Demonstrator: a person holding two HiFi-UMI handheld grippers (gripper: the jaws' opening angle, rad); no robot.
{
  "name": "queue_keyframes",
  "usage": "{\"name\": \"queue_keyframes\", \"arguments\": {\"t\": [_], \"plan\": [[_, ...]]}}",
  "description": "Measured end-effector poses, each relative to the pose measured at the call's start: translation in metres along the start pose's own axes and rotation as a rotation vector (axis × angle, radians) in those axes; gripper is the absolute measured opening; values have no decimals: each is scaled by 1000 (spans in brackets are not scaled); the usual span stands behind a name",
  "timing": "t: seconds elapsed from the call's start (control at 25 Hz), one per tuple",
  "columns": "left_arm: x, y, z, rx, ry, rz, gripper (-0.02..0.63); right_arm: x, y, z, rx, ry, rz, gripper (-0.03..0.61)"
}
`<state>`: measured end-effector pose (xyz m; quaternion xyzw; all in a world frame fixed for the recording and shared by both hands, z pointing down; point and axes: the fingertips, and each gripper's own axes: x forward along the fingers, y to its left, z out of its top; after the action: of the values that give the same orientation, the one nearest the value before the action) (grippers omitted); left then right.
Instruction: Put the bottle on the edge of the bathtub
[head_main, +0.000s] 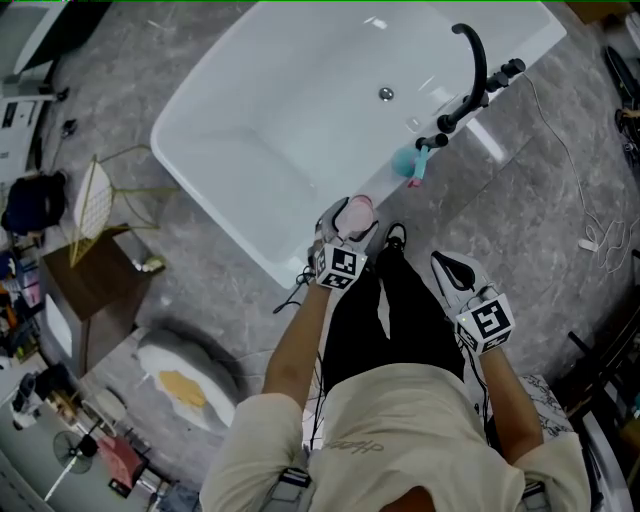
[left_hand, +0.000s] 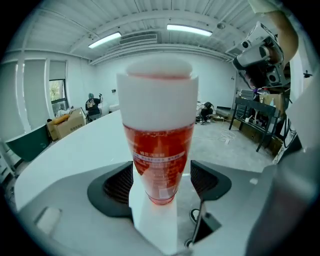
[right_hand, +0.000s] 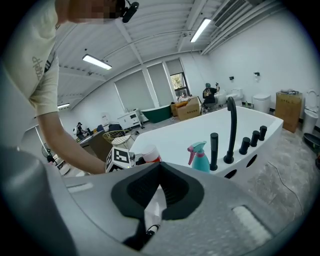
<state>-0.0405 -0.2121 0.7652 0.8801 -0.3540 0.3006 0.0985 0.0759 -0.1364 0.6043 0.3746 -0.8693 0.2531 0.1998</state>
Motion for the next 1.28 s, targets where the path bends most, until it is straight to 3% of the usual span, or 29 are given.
{"name": "queue_keyframes", "arguments": {"t": [0.36,0.6,0.72,1.0,1.16,1.28], "plan": [[-62,-5,2,-26,7,8,347,1,31,24,-46,-69,-6,0],[-115,10,30,-212,-100,40,298,0,49,49,-99,-129,-41,0],[-142,17,49,-266,-165,58,206,-5,57,63,-124,-166,-68,0],[-185,33,95,-227,-243,62,22,-19,73,84,-150,-224,-113,0],[-201,44,125,-204,-276,66,17,-27,75,97,-167,-255,-122,0],[-212,56,144,-238,-315,91,17,-33,71,113,-204,-282,-126,0]]}}
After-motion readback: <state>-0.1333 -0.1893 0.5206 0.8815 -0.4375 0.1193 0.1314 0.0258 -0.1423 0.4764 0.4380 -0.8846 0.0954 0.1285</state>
